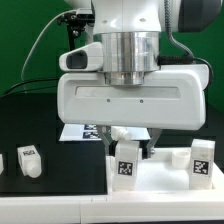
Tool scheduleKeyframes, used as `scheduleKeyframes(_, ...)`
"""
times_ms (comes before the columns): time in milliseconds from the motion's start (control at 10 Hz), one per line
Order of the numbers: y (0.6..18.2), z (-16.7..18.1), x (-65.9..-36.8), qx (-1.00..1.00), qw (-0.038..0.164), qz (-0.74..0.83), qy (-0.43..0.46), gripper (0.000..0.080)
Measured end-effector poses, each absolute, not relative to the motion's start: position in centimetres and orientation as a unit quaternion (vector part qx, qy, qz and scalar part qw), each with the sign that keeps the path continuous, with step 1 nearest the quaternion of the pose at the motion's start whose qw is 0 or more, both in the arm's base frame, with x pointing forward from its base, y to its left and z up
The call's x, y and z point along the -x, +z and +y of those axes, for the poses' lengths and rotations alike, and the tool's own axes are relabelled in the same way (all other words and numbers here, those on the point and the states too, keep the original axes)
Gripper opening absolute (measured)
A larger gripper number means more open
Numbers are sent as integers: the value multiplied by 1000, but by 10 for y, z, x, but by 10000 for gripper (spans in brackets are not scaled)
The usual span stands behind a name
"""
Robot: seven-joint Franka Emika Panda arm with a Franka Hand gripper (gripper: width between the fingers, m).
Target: Assemble square table
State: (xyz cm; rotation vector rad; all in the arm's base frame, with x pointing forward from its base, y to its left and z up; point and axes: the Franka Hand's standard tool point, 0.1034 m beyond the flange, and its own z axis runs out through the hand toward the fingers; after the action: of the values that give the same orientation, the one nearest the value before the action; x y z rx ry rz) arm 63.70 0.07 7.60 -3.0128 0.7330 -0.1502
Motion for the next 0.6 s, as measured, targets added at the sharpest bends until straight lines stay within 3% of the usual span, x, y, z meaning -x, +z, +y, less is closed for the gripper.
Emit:
scheduleKeyframes(100, 76, 0, -637, 955, 20, 294, -47, 286)
scheduleKeyframes(400, 75, -1, -636, 866, 25, 498, -43, 286)
scheduleKeyframes(600, 74, 2, -634, 735, 50, 676, -23, 286)
